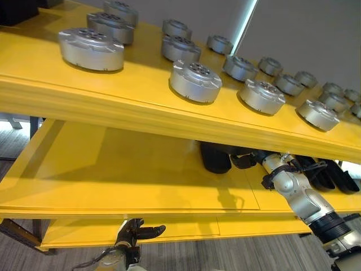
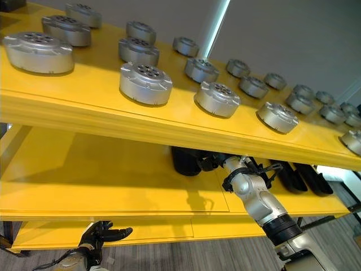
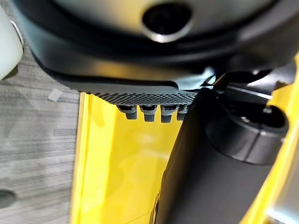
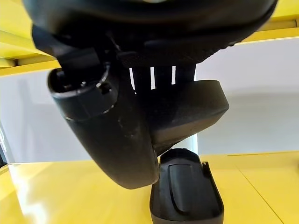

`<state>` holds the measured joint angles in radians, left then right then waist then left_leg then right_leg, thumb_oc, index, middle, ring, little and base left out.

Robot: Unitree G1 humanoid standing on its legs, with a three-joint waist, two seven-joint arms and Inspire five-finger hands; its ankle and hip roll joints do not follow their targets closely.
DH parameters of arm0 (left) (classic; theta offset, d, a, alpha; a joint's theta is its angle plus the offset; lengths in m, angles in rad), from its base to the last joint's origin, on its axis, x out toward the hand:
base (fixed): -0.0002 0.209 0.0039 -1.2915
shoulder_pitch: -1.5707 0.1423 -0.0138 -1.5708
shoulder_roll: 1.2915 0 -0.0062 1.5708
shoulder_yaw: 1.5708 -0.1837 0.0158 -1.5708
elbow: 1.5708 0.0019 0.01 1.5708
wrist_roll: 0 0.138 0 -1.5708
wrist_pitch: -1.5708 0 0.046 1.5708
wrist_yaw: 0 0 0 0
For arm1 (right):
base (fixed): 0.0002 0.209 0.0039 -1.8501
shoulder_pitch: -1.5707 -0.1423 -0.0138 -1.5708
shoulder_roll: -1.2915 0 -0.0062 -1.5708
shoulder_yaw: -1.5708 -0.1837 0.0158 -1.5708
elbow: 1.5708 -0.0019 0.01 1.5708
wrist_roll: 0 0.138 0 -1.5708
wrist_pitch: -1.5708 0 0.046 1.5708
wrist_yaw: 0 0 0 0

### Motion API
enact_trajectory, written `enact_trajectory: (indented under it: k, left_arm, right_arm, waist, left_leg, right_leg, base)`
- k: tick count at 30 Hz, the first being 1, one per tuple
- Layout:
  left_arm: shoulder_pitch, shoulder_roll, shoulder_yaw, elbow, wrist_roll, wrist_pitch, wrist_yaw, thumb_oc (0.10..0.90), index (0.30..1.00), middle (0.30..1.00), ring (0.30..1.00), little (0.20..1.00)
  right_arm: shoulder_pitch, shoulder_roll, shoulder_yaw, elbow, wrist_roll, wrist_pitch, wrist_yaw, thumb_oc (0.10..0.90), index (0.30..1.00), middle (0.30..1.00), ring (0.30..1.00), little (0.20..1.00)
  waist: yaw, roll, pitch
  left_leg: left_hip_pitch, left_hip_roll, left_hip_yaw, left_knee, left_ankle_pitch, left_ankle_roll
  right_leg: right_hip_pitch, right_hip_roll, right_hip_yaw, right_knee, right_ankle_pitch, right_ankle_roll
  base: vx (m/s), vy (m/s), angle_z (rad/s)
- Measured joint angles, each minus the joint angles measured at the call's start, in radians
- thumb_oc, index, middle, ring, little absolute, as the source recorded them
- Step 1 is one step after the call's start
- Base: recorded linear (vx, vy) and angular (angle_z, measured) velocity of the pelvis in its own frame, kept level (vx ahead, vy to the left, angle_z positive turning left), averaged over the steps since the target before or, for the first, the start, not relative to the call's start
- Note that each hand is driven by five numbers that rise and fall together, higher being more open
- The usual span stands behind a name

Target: Move parts from the plastic box to the shelf.

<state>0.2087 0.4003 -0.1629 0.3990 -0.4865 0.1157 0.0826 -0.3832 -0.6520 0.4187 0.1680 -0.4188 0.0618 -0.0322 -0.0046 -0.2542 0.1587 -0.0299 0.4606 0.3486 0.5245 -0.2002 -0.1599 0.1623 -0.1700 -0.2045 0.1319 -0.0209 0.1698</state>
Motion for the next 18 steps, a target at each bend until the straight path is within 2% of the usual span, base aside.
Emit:
enact_trajectory:
  k: [9,13,18]
  left_arm:
    - [0.020,-0.017,0.046,-0.001,-0.018,0.000,0.024,0.900,1.000,1.000,1.000,1.000]
    - [0.030,-0.018,0.050,-0.001,-0.020,-0.006,0.040,0.900,1.000,1.000,1.000,1.000]
    - [0.046,-0.031,0.043,-0.006,-0.065,-0.015,0.047,0.900,1.000,1.000,1.000,1.000]
  right_arm:
    - [0.031,0.049,0.029,0.037,0.033,0.021,0.003,0.400,0.300,0.300,0.300,0.300]
    - [0.031,0.064,0.080,0.042,0.071,0.027,0.004,0.400,0.300,0.300,0.300,0.300]
    - [0.023,0.071,0.084,0.072,0.153,0.029,0.000,0.400,0.300,0.300,0.300,0.300]
  waist:
    - [0.034,-0.053,-0.042]
    - [0.045,-0.091,-0.076]
    - [0.071,-0.103,-0.104]
  left_leg:
    - [0.033,0.027,-0.017,-0.005,0.006,-0.014]
    - [0.028,0.046,-0.040,0.001,0.007,-0.021]
    - [-0.032,0.045,-0.079,0.002,0.016,-0.025]
  right_leg:
    - [-0.016,0.014,-0.007,0.131,-0.086,-0.017]
    - [-0.055,0.018,-0.012,0.247,-0.164,-0.031]
    - [-0.091,0.017,-0.048,0.270,-0.182,-0.037]
  base:
    - [0.04,-0.031,0.03]
    - [0.04,-0.024,0.06]
    - [0.02,-0.025,0.17]
